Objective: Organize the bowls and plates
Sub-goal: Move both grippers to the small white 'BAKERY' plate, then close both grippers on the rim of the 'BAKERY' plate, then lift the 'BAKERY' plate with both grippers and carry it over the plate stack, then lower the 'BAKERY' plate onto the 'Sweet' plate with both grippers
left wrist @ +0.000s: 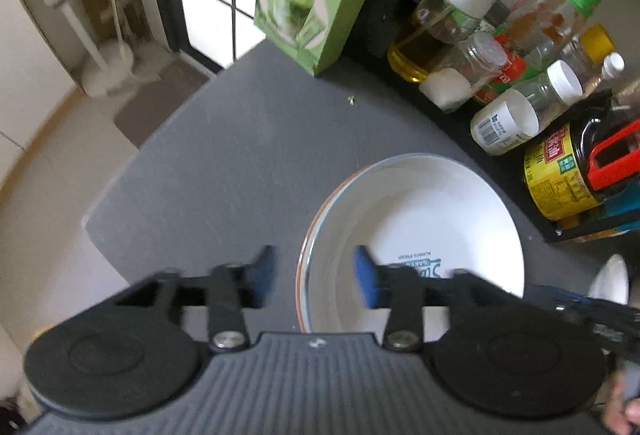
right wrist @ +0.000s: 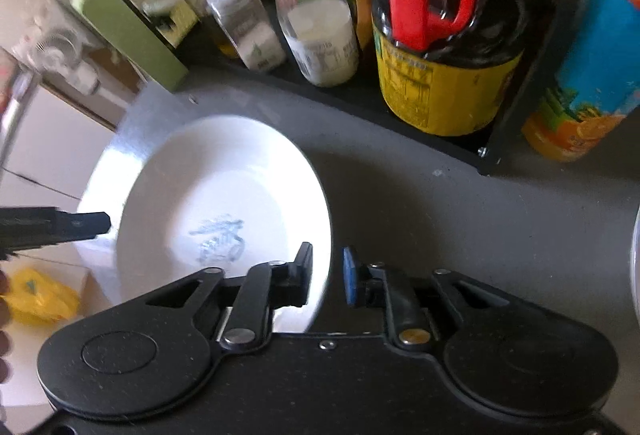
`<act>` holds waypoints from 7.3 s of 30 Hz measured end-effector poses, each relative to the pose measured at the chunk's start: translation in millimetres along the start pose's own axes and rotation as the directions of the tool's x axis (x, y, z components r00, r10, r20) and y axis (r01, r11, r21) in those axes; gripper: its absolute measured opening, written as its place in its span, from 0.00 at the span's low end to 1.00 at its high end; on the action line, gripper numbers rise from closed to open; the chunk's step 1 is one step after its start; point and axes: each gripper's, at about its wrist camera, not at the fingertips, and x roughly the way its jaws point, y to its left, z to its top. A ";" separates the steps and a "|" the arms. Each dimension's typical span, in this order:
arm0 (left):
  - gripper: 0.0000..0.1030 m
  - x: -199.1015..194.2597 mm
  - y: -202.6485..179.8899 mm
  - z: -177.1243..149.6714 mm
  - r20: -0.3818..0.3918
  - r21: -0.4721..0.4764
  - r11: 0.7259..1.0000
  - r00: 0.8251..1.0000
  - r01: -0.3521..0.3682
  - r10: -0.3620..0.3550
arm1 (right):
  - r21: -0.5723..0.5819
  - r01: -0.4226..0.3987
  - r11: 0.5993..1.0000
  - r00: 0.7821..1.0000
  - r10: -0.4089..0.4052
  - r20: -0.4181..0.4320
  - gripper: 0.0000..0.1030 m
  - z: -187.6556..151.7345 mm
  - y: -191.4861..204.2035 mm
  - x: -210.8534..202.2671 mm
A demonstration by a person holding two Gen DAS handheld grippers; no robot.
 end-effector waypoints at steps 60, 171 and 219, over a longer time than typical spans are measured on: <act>0.65 30.9 -297.2 -87.2 -0.093 0.563 0.792 0.970 0.237 -0.224 | 0.539 0.104 0.836 0.927 -0.279 0.253 0.40 -145.8 -276.5 -76.7; 0.10 20.8 -207.5 -33.8 -0.064 0.400 0.861 0.946 0.316 -0.317 | 0.001 0.044 0.999 0.996 -0.044 0.079 0.16 -39.4 -137.6 -94.0; 0.10 40.1 -21.9 6.1 -0.052 0.258 0.932 0.967 0.254 -0.249 | -0.114 0.056 0.992 0.995 -0.064 -0.074 0.18 1.6 44.4 9.2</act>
